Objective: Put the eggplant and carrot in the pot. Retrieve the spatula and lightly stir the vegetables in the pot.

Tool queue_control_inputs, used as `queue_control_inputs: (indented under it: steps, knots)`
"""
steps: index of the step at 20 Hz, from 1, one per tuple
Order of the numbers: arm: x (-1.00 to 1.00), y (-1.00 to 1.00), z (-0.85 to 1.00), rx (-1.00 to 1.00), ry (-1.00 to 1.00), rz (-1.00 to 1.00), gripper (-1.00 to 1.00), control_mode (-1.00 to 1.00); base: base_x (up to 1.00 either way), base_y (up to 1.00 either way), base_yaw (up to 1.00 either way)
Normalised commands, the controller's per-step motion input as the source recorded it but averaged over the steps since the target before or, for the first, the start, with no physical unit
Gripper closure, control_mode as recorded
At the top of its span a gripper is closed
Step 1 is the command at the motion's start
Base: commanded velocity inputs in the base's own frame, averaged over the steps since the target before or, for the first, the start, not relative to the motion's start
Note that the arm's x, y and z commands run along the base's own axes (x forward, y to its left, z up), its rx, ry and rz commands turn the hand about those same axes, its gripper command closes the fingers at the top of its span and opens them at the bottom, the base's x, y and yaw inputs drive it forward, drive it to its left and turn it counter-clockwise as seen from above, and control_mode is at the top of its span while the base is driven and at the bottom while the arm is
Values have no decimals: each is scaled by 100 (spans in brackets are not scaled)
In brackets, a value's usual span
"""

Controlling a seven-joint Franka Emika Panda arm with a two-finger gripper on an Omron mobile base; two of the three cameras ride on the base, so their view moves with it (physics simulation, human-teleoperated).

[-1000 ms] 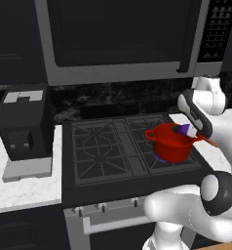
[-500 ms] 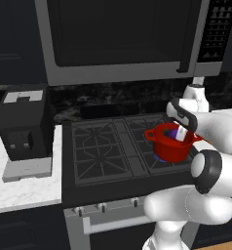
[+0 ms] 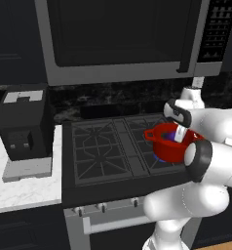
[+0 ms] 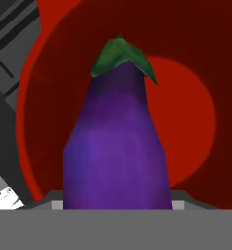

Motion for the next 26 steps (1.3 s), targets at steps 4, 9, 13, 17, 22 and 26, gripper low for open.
queue_control_inputs:
  steps: [4, 9, 13, 17, 22, 26]
  knots:
    - [0, 0, 0, 0, 8, 0, 100, -100, 0, 0, 0]
    - [0, 0, 3, -4, 6, 0, 100, -100, 0, 0, 0]
    - [-8, 0, 0, -6, 0, 0, 100, -100, 0, 0, 0]
    - [-19, 0, 0, -8, 0, -2, 100, -100, 0, 0, 0]
    - [-12, -1, 0, -7, 0, -4, 100, -100, 0, 0, 0]
    - [9, 0, 0, -5, 6, -2, 100, -100, 0, 0, 0]
